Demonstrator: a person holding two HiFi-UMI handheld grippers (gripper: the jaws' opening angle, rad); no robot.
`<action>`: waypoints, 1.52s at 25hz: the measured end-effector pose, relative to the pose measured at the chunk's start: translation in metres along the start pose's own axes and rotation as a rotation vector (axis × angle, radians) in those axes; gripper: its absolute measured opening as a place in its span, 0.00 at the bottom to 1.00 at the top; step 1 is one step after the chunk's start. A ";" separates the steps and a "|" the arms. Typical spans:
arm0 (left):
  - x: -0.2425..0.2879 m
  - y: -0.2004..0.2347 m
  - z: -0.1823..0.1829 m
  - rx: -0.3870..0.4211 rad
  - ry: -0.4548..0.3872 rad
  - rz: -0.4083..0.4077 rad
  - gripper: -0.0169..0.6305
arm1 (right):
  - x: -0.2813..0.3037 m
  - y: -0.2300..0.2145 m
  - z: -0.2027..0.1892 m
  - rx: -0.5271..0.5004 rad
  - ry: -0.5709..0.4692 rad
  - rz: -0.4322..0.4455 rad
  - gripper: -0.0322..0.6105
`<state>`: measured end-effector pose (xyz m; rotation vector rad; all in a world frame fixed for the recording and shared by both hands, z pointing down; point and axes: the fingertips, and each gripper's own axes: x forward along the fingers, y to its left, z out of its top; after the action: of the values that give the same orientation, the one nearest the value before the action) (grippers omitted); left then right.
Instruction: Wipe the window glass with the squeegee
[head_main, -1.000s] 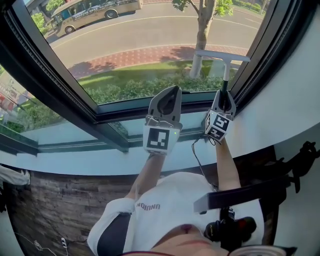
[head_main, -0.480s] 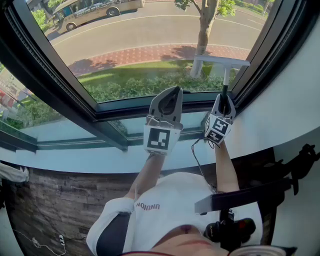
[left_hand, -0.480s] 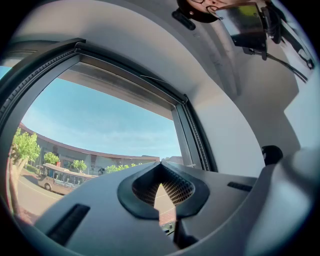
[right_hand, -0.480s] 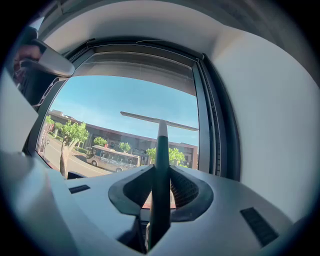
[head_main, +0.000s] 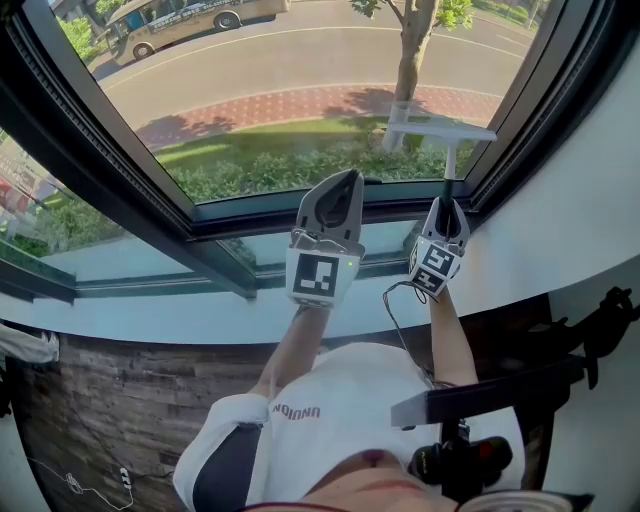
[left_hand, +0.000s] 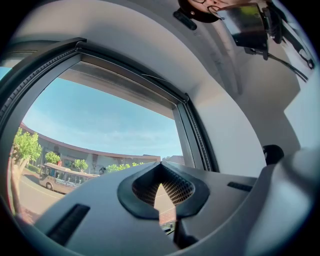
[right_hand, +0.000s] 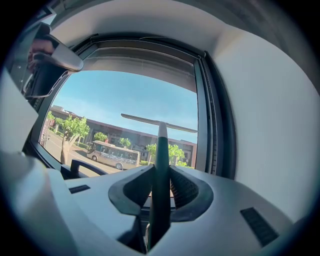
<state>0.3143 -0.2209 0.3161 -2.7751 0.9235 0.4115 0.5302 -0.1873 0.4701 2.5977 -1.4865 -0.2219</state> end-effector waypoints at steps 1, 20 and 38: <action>0.000 0.000 -0.001 -0.001 0.002 0.000 0.02 | -0.001 0.000 -0.002 0.000 0.004 0.000 0.19; 0.002 -0.002 -0.001 0.006 0.006 -0.006 0.02 | -0.014 -0.001 -0.058 -0.026 0.142 0.010 0.19; 0.004 -0.001 -0.004 0.003 0.012 0.000 0.02 | -0.024 0.002 -0.089 -0.064 0.225 0.020 0.19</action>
<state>0.3191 -0.2236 0.3187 -2.7781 0.9259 0.3943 0.5338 -0.1633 0.5591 2.4619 -1.4028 0.0244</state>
